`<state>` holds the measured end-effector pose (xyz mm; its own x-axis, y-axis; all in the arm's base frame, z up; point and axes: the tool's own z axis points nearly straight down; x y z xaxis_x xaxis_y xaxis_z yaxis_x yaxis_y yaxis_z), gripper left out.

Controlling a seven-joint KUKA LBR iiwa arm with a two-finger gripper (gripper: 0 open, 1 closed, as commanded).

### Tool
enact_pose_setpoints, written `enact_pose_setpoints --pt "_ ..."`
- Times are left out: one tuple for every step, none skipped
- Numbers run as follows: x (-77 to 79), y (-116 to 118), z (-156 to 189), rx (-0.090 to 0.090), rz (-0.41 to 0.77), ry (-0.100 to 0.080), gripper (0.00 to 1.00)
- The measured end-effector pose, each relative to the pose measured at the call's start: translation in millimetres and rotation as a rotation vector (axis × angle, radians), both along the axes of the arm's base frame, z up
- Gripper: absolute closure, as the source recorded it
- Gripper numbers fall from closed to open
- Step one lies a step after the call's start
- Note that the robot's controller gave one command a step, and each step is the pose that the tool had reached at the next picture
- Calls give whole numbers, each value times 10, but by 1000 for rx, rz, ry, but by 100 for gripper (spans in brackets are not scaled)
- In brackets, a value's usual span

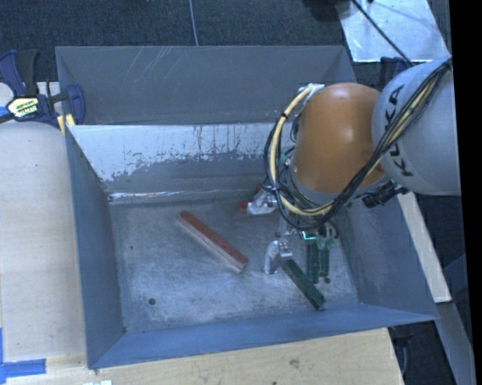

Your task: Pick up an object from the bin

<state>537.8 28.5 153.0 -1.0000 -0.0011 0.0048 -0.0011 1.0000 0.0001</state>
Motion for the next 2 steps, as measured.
enact_pose_setpoints --pt "20 0 38 0 -1 -8 0" --pt "148 402 -728 1 109 -26 100"
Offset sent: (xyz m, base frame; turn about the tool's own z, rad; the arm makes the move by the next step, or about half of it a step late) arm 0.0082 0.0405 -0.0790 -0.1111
